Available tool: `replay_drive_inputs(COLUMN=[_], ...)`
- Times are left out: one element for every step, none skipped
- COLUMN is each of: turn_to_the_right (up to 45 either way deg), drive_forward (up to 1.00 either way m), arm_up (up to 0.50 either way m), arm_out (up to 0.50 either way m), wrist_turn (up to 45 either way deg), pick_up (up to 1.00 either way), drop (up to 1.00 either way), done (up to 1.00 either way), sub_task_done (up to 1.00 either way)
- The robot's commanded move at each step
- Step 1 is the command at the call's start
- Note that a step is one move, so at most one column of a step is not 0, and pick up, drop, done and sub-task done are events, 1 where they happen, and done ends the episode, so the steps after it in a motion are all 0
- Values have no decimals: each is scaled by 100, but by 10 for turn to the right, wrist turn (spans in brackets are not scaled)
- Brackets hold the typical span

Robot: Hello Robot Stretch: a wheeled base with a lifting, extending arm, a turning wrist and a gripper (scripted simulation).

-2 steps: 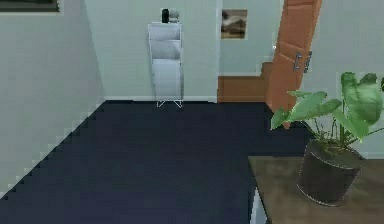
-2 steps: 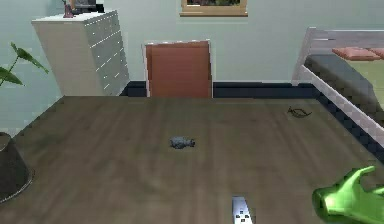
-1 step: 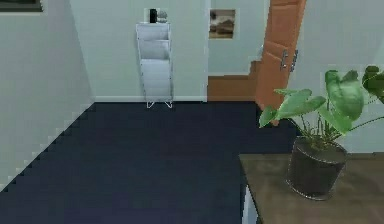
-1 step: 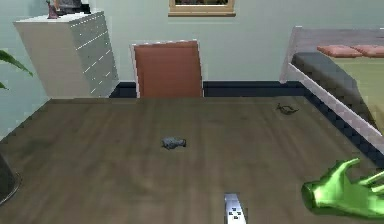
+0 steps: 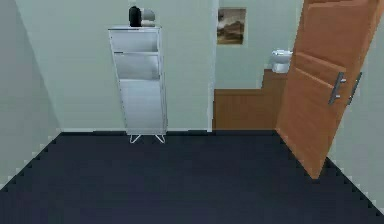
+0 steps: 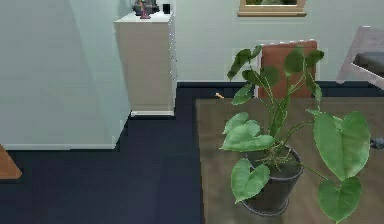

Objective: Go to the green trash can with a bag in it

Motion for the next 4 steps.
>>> replay_drive_inputs(turn_to_the_right=[150,0,30,0], drive_forward=[0,100,0,100], arm_up=[0,0,0,0], arm_out=[0,0,0,0], wrist_turn=[0,0,0,0], pick_up=[0,0,0,0], drop=[0,0,0,0], done=[0,0,0,0], sub_task_done=[0,0,0,0])
